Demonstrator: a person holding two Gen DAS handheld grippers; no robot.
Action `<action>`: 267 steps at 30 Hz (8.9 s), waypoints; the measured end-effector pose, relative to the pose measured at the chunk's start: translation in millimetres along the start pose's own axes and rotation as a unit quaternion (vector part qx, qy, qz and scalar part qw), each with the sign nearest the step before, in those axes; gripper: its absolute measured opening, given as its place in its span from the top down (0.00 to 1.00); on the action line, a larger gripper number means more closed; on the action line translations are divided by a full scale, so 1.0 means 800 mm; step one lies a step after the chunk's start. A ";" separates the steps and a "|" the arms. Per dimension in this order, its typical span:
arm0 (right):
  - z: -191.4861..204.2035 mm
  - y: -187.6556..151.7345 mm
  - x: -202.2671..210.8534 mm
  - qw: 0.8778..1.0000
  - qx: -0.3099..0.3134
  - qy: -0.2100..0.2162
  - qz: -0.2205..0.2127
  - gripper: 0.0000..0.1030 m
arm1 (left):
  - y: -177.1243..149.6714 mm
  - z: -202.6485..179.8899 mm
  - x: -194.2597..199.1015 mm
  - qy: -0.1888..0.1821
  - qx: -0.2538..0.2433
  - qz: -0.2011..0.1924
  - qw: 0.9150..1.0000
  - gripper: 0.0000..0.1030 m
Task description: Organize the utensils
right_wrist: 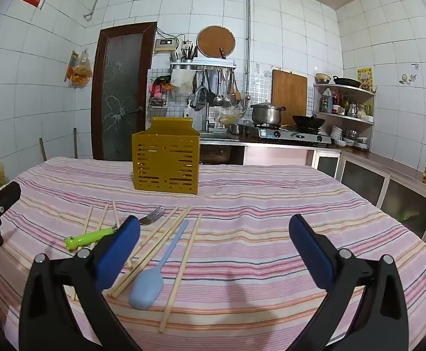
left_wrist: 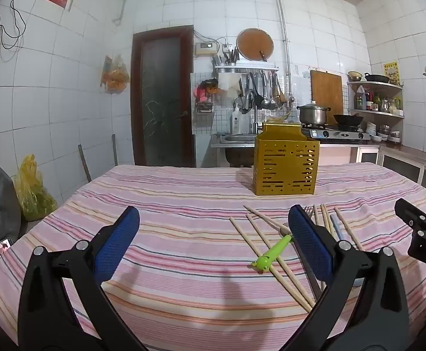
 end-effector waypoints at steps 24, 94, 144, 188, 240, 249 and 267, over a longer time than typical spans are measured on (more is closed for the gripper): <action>0.003 -0.005 0.015 1.000 0.002 -0.003 -0.003 0.04 | 0.001 0.001 0.001 0.001 -0.005 0.000 1.000 0.05; -0.006 0.008 0.012 1.000 0.008 -0.003 -0.001 0.04 | -0.011 -0.004 0.000 -0.005 -0.006 0.004 1.000 0.05; -0.004 -0.056 -0.187 0.973 0.023 -0.022 0.227 0.04 | -0.066 -0.027 -0.214 -0.021 -0.010 0.274 0.961 0.05; 0.014 -0.081 -0.230 0.955 -0.028 0.013 0.294 0.82 | -0.112 -0.055 -0.256 -0.036 0.068 0.371 0.925 0.82; 0.006 0.108 -0.117 0.999 -0.045 0.029 -0.006 0.94 | 0.108 -0.043 -0.146 -0.085 0.049 0.073 0.992 0.96; 0.010 0.173 -0.127 0.996 -0.051 0.042 -0.057 0.94 | 0.165 -0.052 -0.172 -0.101 0.060 0.039 0.992 0.96; 0.024 0.300 -0.310 0.984 -0.089 0.044 -0.148 0.94 | 0.284 -0.125 -0.382 -0.113 0.074 -0.052 0.989 0.96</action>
Point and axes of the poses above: each gripper's, at about its wrist camera, not at the fingertips, and x roughly against the way its jaws point, z to its left, y to its top, the point moved 5 cm from there along -x, roughly the way its jaws point, and after that the axes turned 13 degrees about -z, right-handed, at the moved point
